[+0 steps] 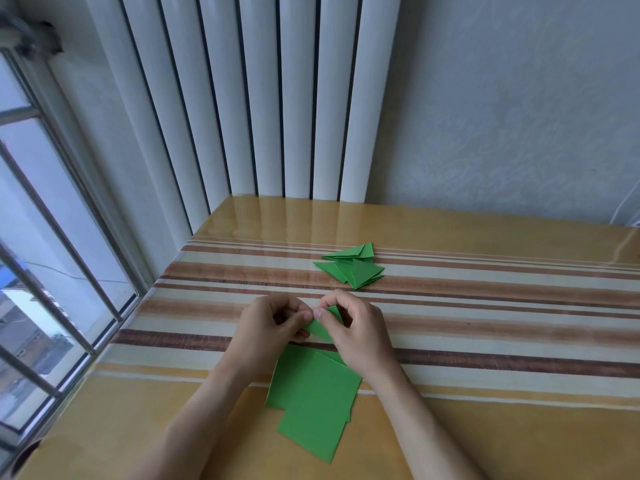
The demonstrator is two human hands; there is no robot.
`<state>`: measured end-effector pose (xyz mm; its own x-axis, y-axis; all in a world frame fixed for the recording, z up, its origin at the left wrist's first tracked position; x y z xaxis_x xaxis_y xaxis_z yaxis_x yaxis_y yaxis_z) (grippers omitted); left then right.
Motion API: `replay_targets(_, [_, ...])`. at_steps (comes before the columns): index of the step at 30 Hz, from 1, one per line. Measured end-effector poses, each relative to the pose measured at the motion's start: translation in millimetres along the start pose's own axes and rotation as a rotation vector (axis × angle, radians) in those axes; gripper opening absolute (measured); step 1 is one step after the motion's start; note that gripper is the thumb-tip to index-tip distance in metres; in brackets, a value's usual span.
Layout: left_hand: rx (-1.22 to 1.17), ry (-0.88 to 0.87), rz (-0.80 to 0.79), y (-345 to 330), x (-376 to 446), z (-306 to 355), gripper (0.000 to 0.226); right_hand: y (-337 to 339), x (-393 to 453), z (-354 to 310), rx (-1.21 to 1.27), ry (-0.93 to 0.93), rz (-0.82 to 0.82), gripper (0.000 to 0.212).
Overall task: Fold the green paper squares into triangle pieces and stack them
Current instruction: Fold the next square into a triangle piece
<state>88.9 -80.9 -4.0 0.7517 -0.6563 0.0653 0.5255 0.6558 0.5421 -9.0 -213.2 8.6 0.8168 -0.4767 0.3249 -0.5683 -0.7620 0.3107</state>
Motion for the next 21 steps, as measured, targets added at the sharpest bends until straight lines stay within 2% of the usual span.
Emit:
replay_targets(11, [0.135, -0.015, 0.091, 12.2, -1.3, 3.1, 0.017, -3.4, 0.1, 3.8, 0.040, -0.046, -0.039, 0.010])
replay_targets(15, [0.171, -0.062, 0.054, 9.9, -3.1, 10.9, 0.015, -6.7, -0.3, 3.7, 0.027, -0.048, -0.078, 0.008])
replay_targets(21, [0.179, -0.088, 0.042, 8.9, -5.0, 16.6, 0.013, -2.3, -0.1, -0.1, 0.028, -0.026, -0.053, 0.010])
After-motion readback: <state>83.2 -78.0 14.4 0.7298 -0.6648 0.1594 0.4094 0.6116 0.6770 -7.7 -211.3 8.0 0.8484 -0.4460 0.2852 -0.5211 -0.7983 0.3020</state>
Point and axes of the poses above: each hand's wrist, its own x-axis towards the middle knuckle, its own y-axis out of the back of the hand, z = x × y, the point moved 10 cm from there along x, towards the middle knuckle, and after that the axes turned 12 degrees about x, right-handed, at the moved point
